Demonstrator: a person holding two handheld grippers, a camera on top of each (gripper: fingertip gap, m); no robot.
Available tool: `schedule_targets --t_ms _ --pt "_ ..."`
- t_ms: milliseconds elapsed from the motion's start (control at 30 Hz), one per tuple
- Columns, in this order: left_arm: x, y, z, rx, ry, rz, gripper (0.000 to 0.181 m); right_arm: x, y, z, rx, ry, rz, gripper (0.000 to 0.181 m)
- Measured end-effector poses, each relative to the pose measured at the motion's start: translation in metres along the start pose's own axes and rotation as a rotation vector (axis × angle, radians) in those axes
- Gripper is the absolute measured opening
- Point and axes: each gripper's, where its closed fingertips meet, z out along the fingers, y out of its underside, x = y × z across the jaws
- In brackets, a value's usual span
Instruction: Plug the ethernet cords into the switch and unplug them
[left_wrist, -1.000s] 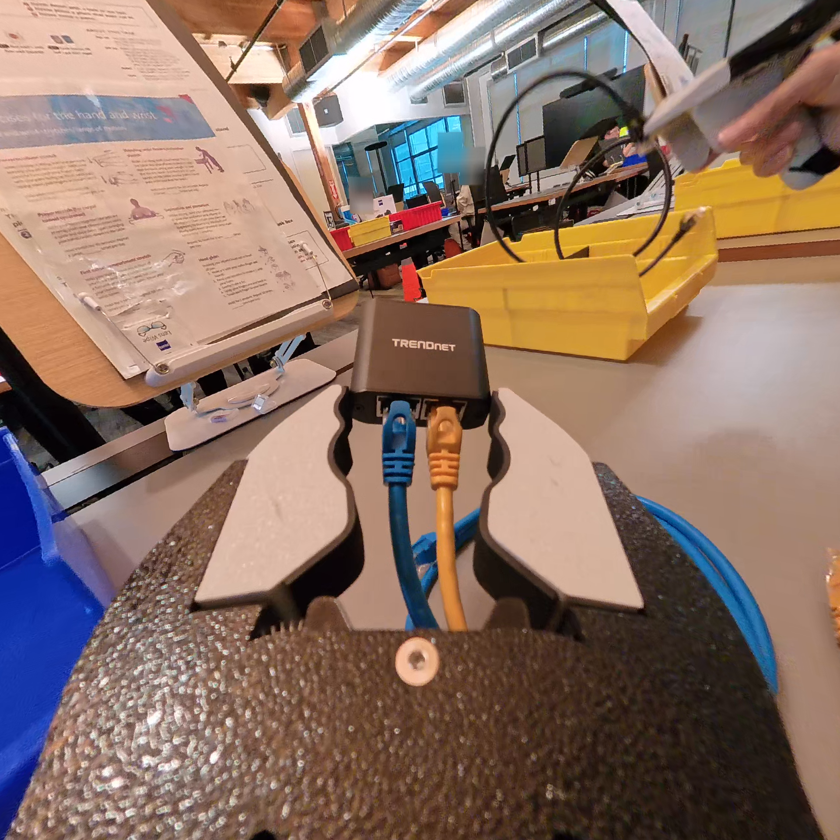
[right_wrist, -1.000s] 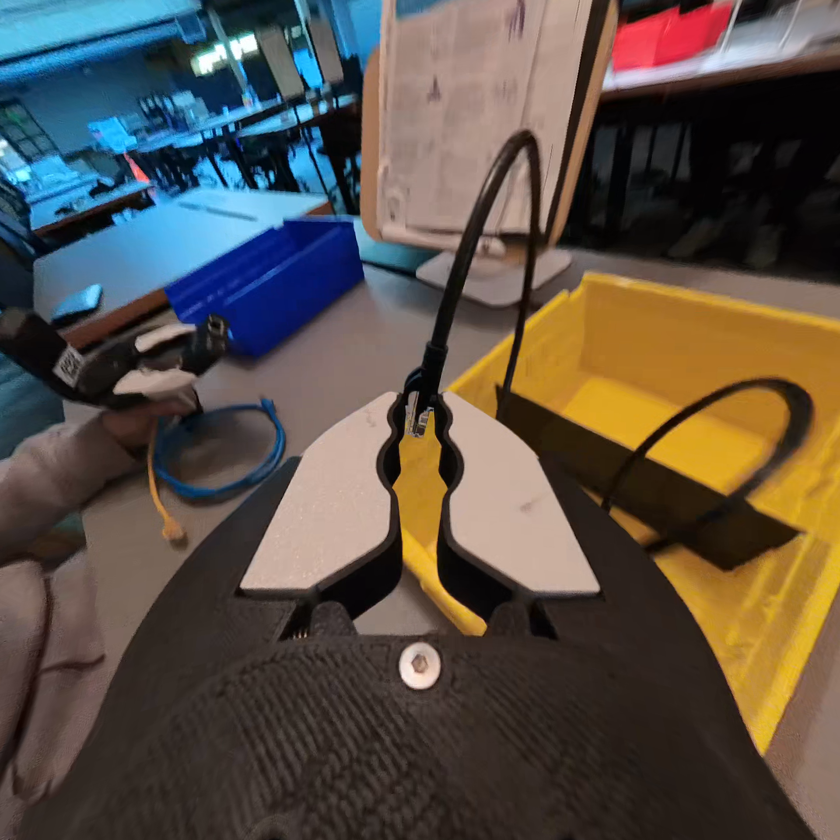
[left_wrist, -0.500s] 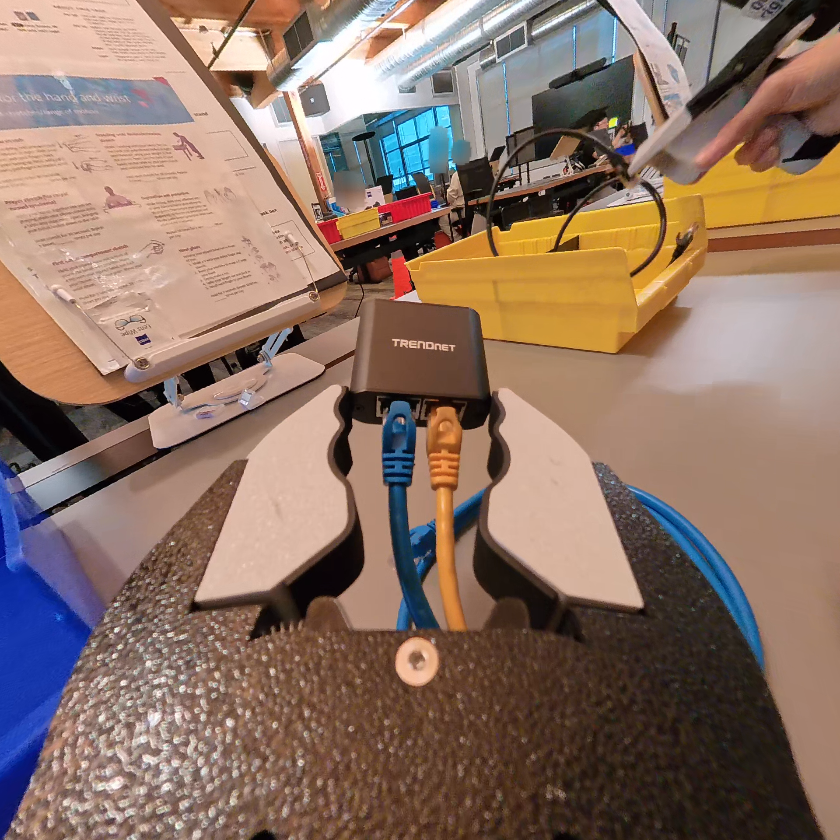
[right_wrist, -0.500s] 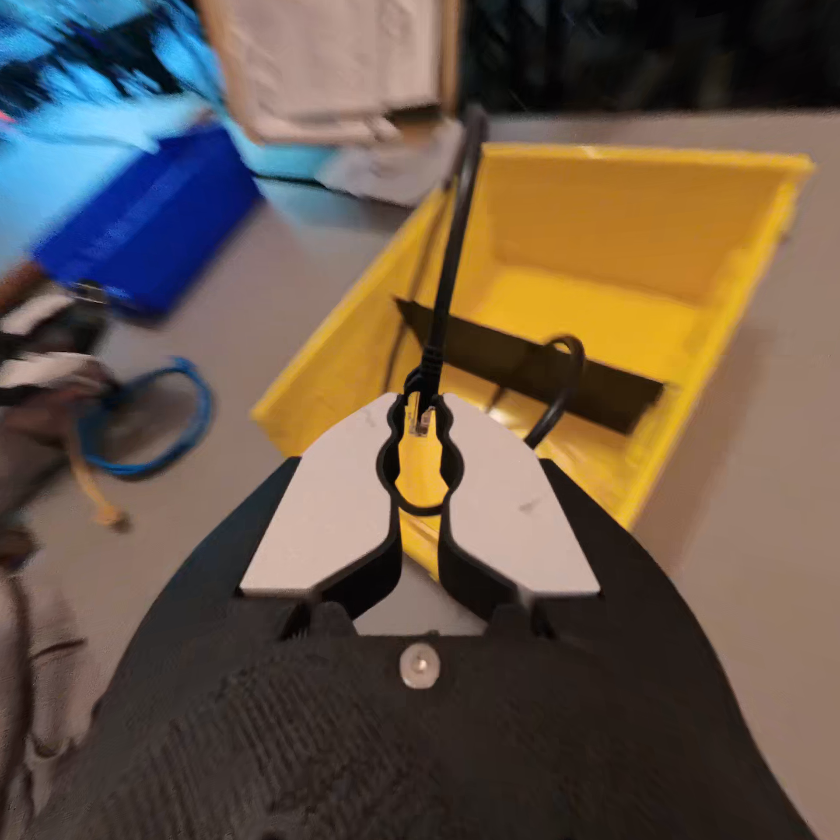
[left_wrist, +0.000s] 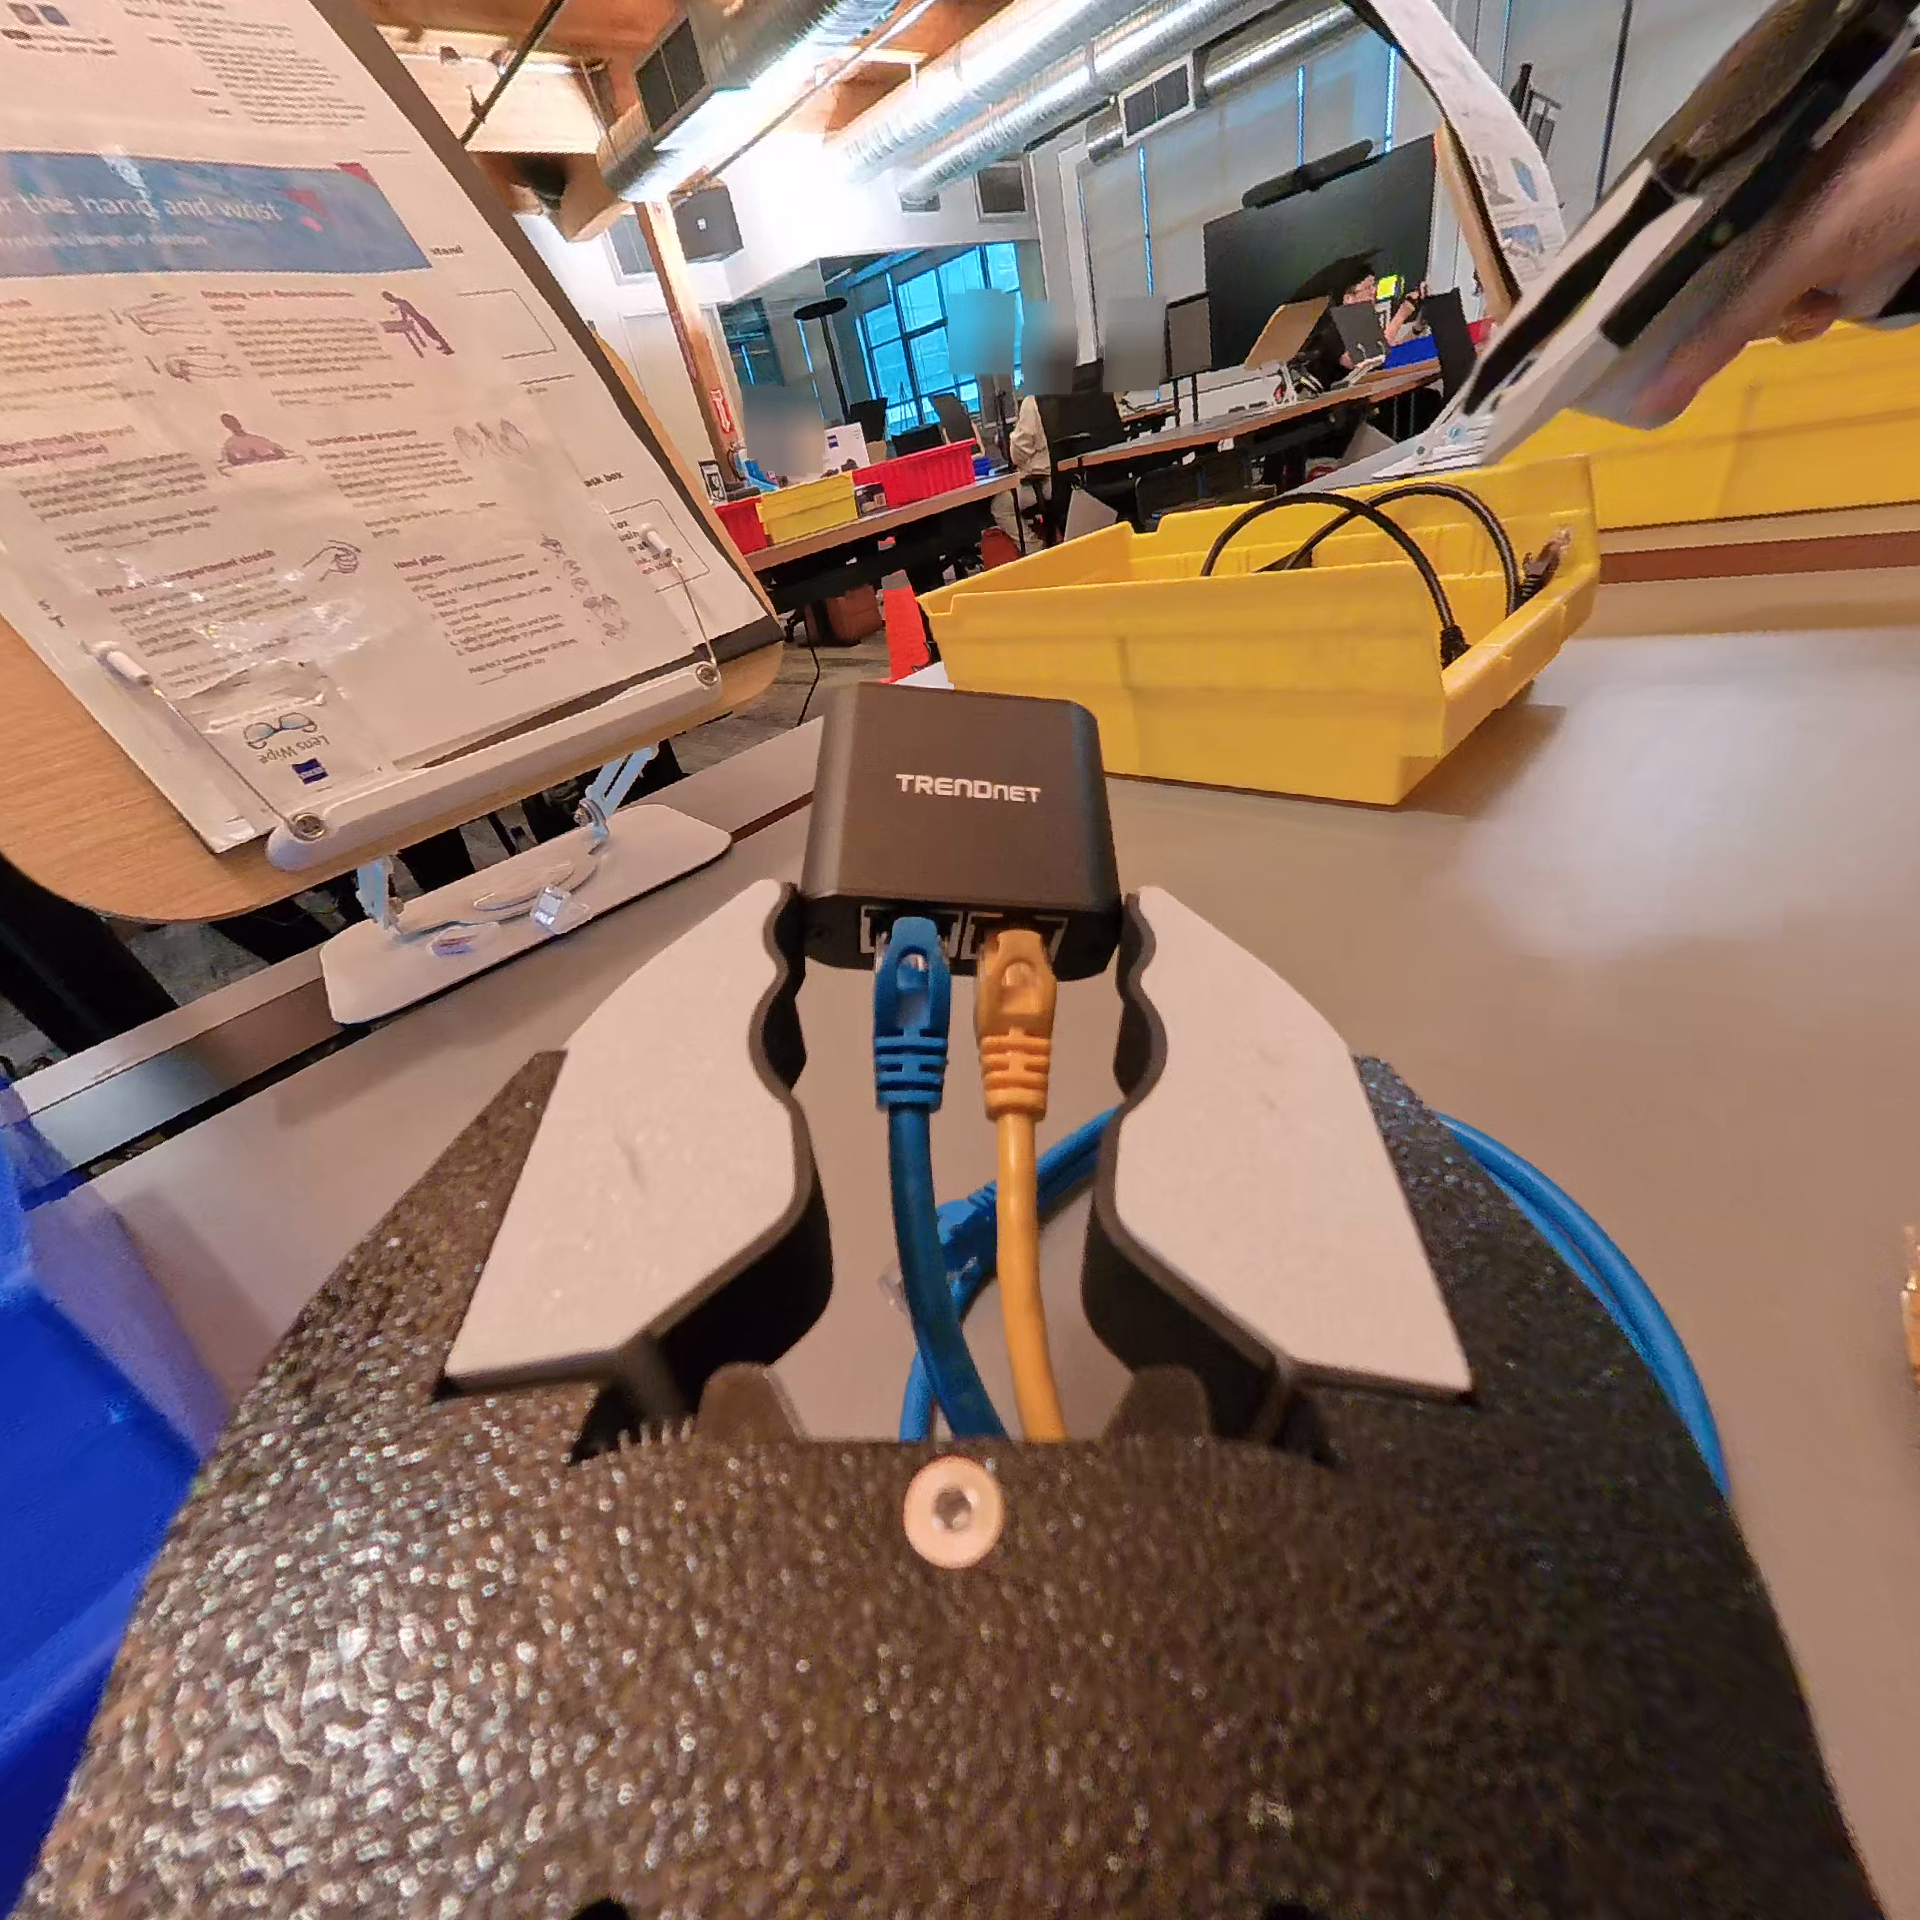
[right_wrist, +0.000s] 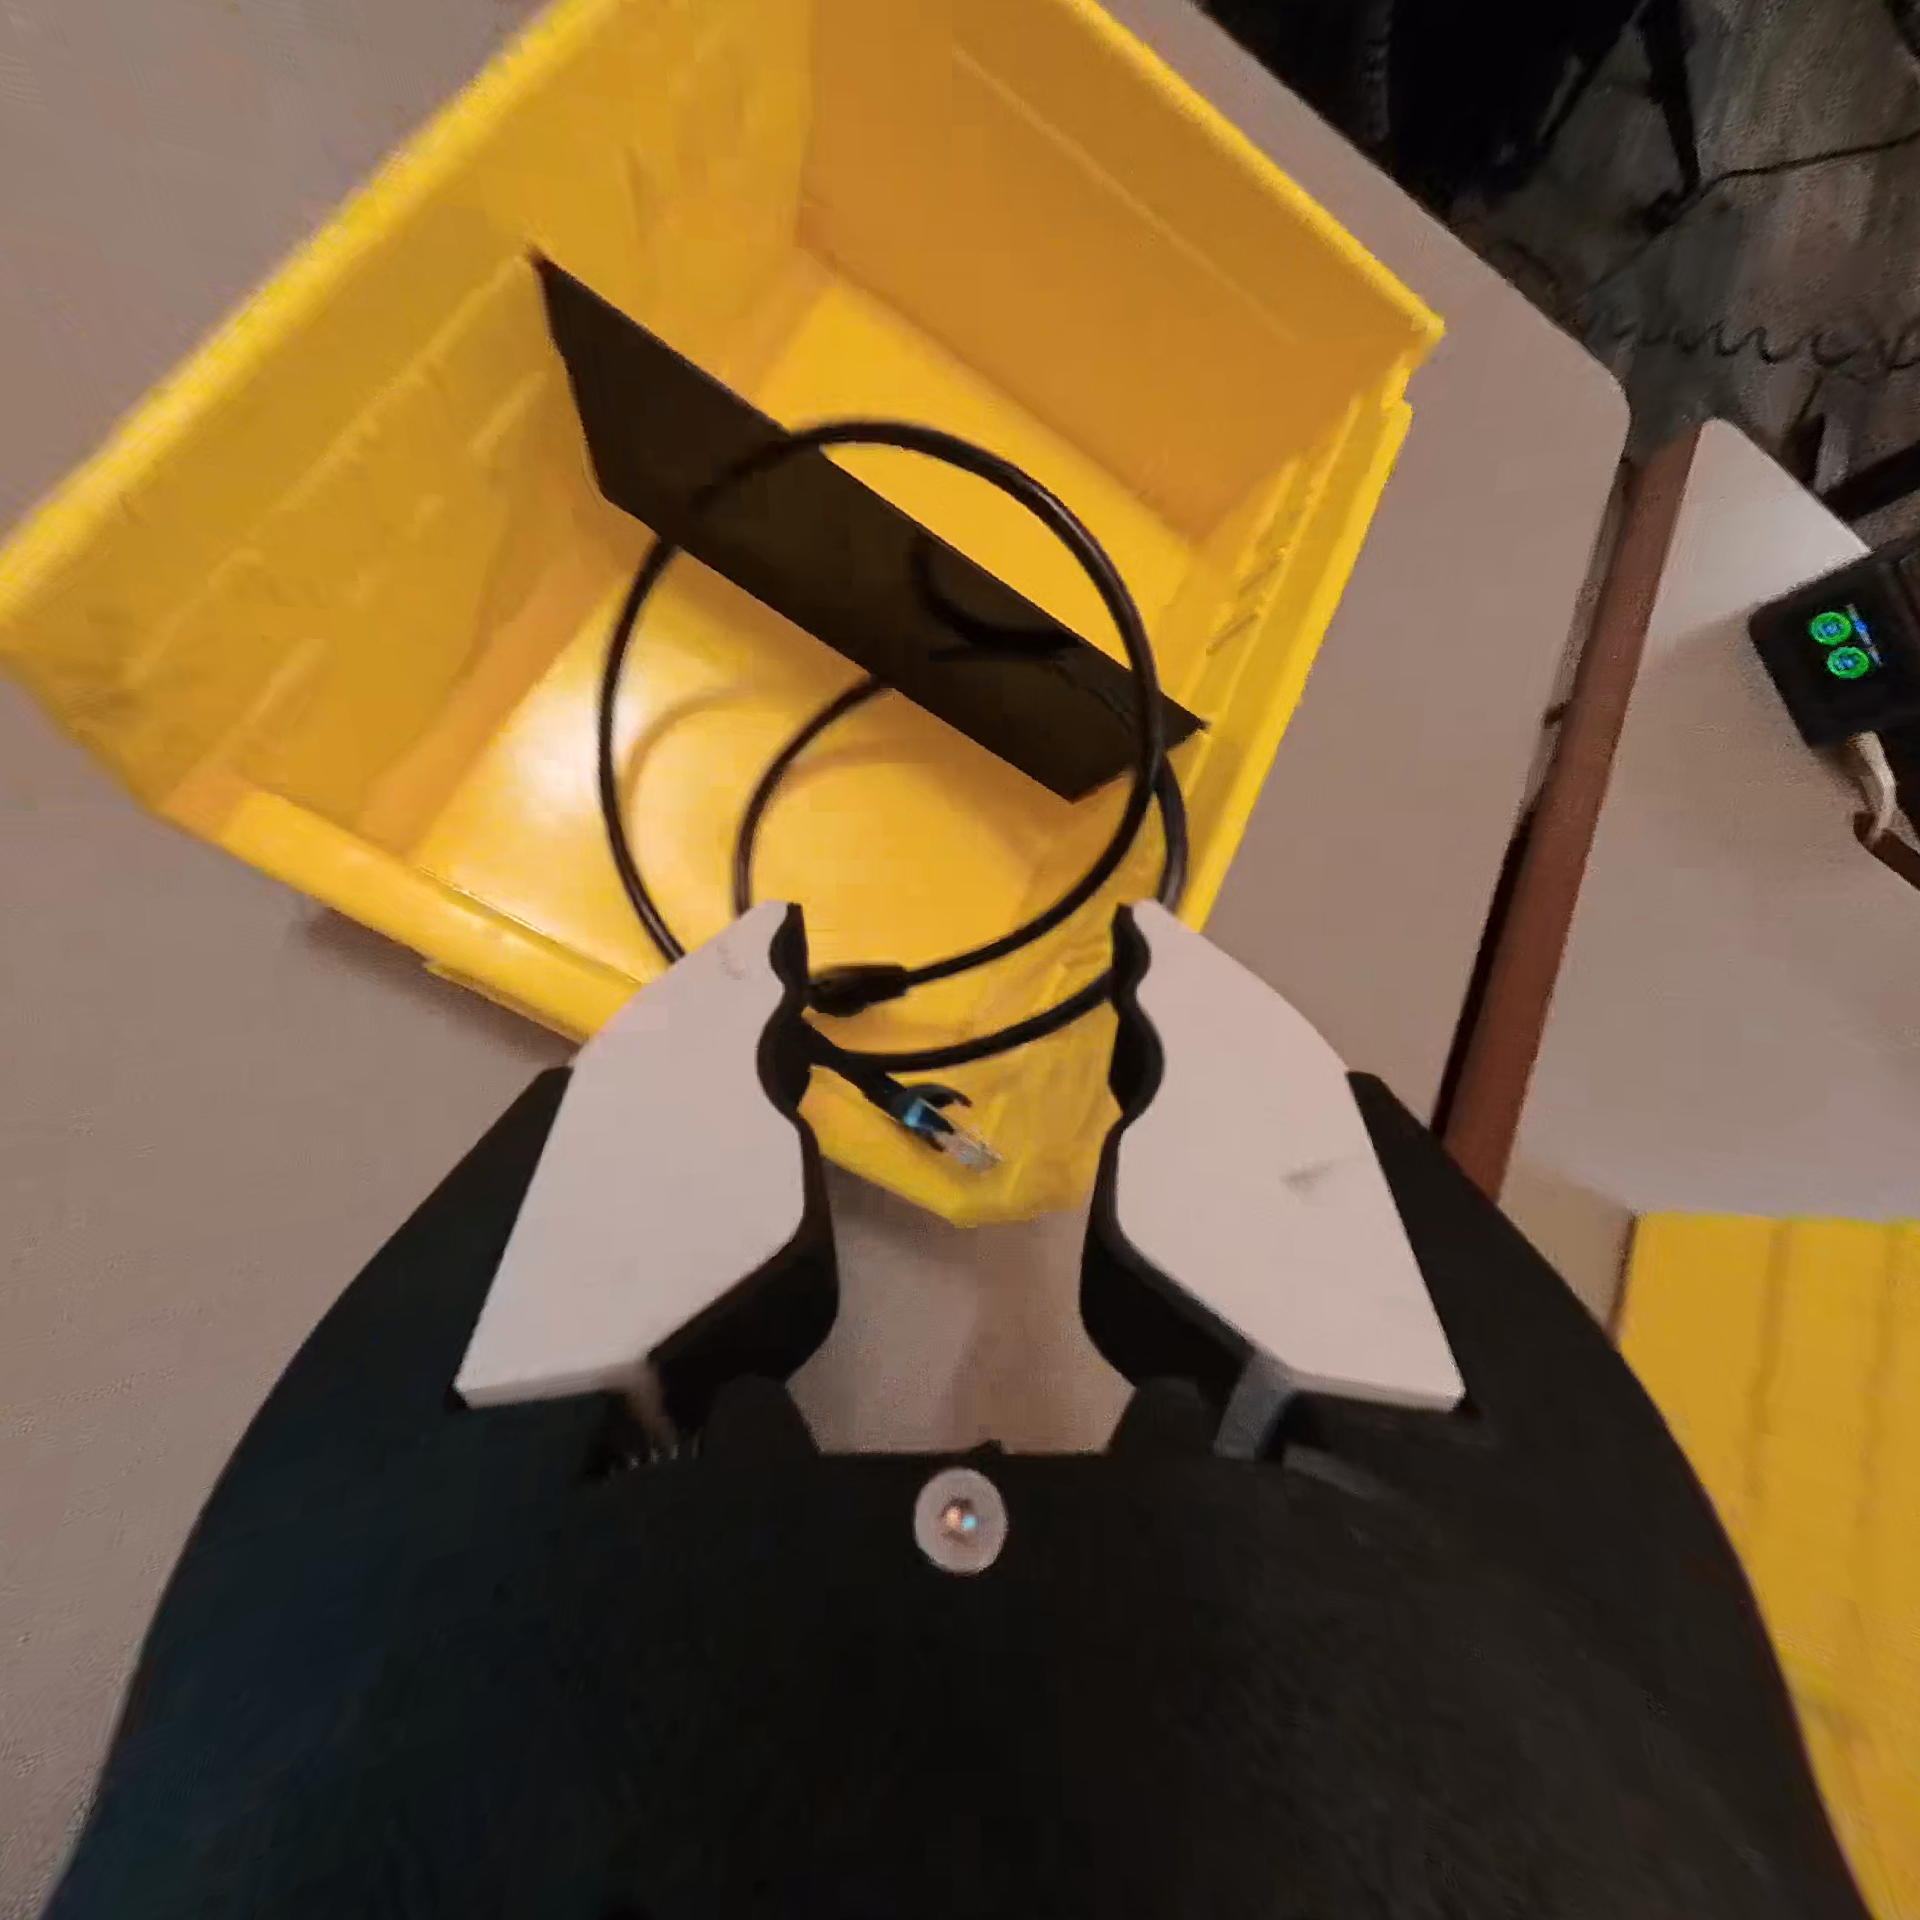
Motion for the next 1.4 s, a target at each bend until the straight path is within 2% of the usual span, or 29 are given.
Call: schedule_targets --t_ms 33,167,233,300,433,500,533,567,633,700,867,1000,1067,1100,1133,1233,1333,1400 --pt "0.002 0.000 0.001 -0.001 0.011 -0.001 0.057 -0.016 -0.012 -0.004 0.074 -0.058 0.023 0.061" --pt "0.011 0.002 0.003 -0.021 0.062 0.010 0.057 -0.134 -0.074 -0.035 0.455 -0.490 0.179 0.067" --pt "0.016 0.002 0.005 -0.044 0.096 0.003 0.057 -0.191 -0.097 -0.046 0.600 -0.680 0.334 0.067" --pt "0.016 -0.002 0.006 -0.062 0.084 -0.003 0.057 -0.241 -0.109 -0.038 0.633 -0.820 0.497 0.069" --pt "0.029 -0.022 0.007 -0.036 0.104 0.049 0.057 -0.324 -0.126 -0.018 0.590 -1.119 0.701 0.069" --pt "0.035 -0.029 0.008 -0.032 0.100 0.092 0.057 -0.343 -0.141 -0.025 0.611 -1.270 0.764 0.061" --pt "0.038 -0.030 0.008 -0.035 0.101 0.110 0.057 -0.348 -0.147 -0.027 0.626 -1.310 0.763 0.046" --pt "0.038 -0.031 0.009 -0.031 0.085 0.126 0.057 -0.351 -0.149 -0.028 0.644 -1.325 0.729 0.025" --pt "0.038 -0.031 0.008 -0.012 0.075 0.162 0.057 -0.352 -0.149 -0.027 0.609 -1.328 0.662 0.024" --pt "0.046 -0.033 0.005 0.007 0.178 0.132 0.056 -0.352 -0.141 -0.027 0.536 -1.344 0.509 0.024" --pt "0.060 -0.031 -0.018 -0.178 0.529 -0.232 0.051 -0.356 -0.113 -0.040 0.301 -1.411 0.108 0.024" --pt "0.063 -0.023 -0.028 -0.357 0.627 -0.544 0.048 -0.364 -0.111 -0.045 0.202 -1.380 -0.135 0.024" --pt "0.068 -0.025 -0.030 -0.358 0.701 -0.679 0.041 -0.373 -0.114 -0.049 0.168 -1.394 -0.202 0.024" --pt "0.072 -0.030 -0.033 -0.325 0.765 -0.732 0.023 -0.376 -0.115 -0.047 0.149 -1.385 -0.223 0.024" --pt "0.071 -0.030 -0.034 -0.313 0.779 -0.754 0.023 -0.378 -0.117 -0.046 0.134 -1.390 -0.234 0.024" --pt "0.058 -0.026 -0.030 -0.277 0.731 -0.789 0.023 -0.376 -0.128 -0.032 0.192 -1.321 -0.211 0.026" --pt "0.027 -0.017 -0.020 -0.207 0.578 -0.939 0.023 -0.355 -0.151 -0.005 0.342 -1.037 -0.077 0.045" --pt "0.000 -0.011 -0.014 -0.136 0.408 -1.019 0.022 -0.346 -0.163 -0.002 0.470 -0.873 0.033 0.058"
